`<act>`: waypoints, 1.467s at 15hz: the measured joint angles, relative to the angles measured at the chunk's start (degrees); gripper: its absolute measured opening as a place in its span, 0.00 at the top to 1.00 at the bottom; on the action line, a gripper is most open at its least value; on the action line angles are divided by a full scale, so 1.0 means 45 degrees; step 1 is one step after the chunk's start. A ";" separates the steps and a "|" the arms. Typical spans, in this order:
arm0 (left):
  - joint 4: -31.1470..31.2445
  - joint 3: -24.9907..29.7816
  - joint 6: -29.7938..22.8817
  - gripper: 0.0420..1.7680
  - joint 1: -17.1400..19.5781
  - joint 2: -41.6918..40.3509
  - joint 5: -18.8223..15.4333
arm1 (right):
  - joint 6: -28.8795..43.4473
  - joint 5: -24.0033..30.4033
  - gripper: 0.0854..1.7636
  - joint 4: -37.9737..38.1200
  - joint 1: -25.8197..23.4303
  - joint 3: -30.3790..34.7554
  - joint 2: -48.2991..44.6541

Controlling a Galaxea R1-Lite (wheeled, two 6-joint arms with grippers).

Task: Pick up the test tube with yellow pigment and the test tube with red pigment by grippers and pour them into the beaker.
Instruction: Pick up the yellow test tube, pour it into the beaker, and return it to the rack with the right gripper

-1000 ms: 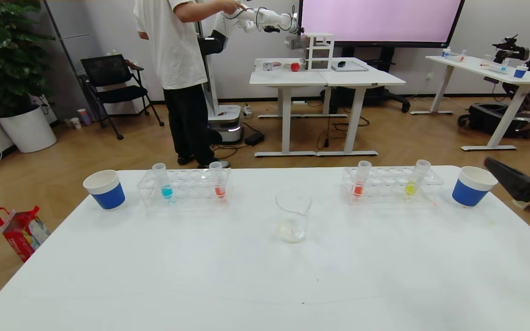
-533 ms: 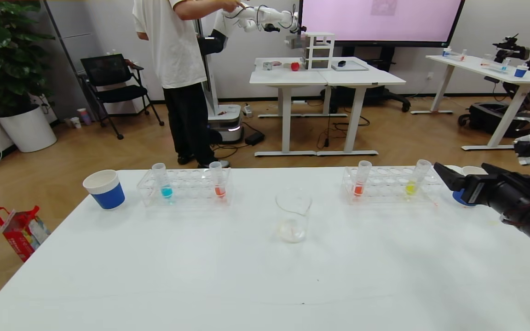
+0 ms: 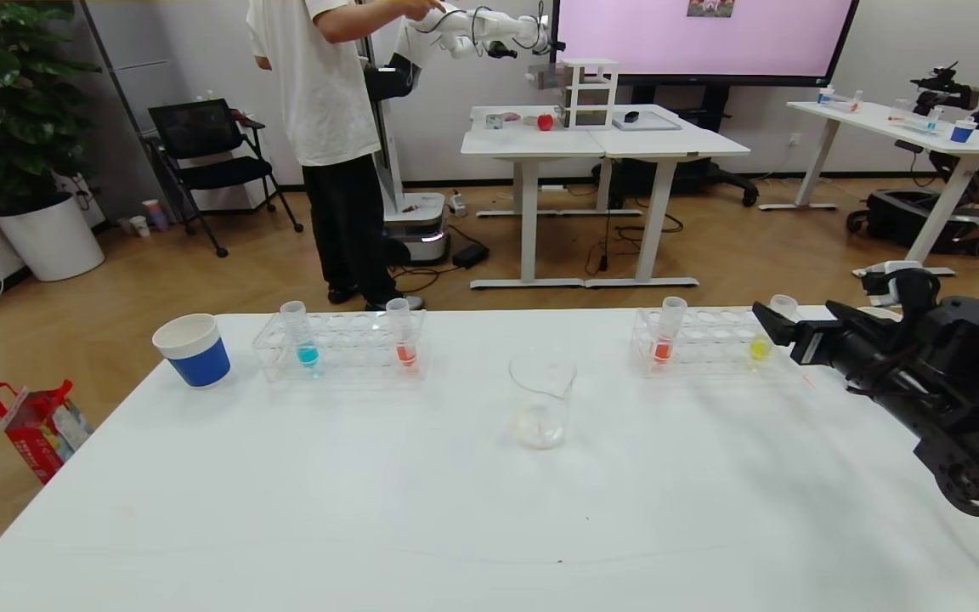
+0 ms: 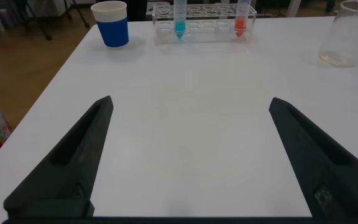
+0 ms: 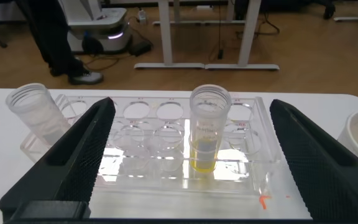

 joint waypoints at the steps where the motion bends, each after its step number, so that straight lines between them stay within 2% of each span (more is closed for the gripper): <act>1: 0.0005 0.0000 0.0000 0.01 0.0003 0.0000 0.0000 | -0.0003 0.0103 0.02 -0.0005 -0.0027 -0.0377 0.0314; 6: 0.0005 0.0000 0.0000 0.01 0.0003 0.0000 -0.0011 | -0.0051 0.0165 0.02 -0.0005 -0.0087 -0.1991 0.1796; 11: 0.0000 0.0000 -0.0005 0.01 0.0003 0.0000 -0.0005 | -0.0076 0.0550 0.03 -0.0005 -0.0130 -0.2267 0.2351; 12: 0.0000 0.0000 0.0000 0.01 0.0003 0.0000 -0.0005 | -0.0081 0.0550 0.14 -0.0011 -0.0141 -0.2324 0.2395; 13: 0.0000 0.0000 0.0000 0.01 0.0008 0.0000 -0.0005 | -0.0081 0.0545 0.31 -0.0011 -0.0146 -0.2365 0.2422; 14: 0.0005 0.0000 -0.0005 0.01 0.0003 0.0000 -0.0005 | -0.0092 0.0531 0.61 -0.0016 -0.0141 -0.2379 0.2444; 15: 0.0000 0.0000 -0.0005 0.01 0.0008 0.0000 -0.0005 | -0.0100 0.0488 0.78 -0.0024 -0.0154 -0.2397 0.2446; 16: 0.0005 0.0000 0.0000 0.01 0.0003 0.0000 -0.0005 | -0.0111 0.0471 0.85 -0.0054 -0.0130 -0.2389 0.2446; 17: 0.0000 0.0000 0.0000 0.01 0.0008 0.0000 -0.0005 | -0.0106 0.0477 0.76 -0.0116 -0.0141 -0.2354 0.2433; 18: 0.0000 0.0000 0.0000 0.01 0.0003 0.0000 -0.0011 | -0.0106 0.0477 0.73 -0.0238 -0.0116 -0.2322 0.2397; 22: 0.0000 0.0000 0.0000 0.01 0.0000 0.0000 0.0000 | -0.0192 0.0482 0.74 -0.0152 -0.0116 -0.2262 0.1907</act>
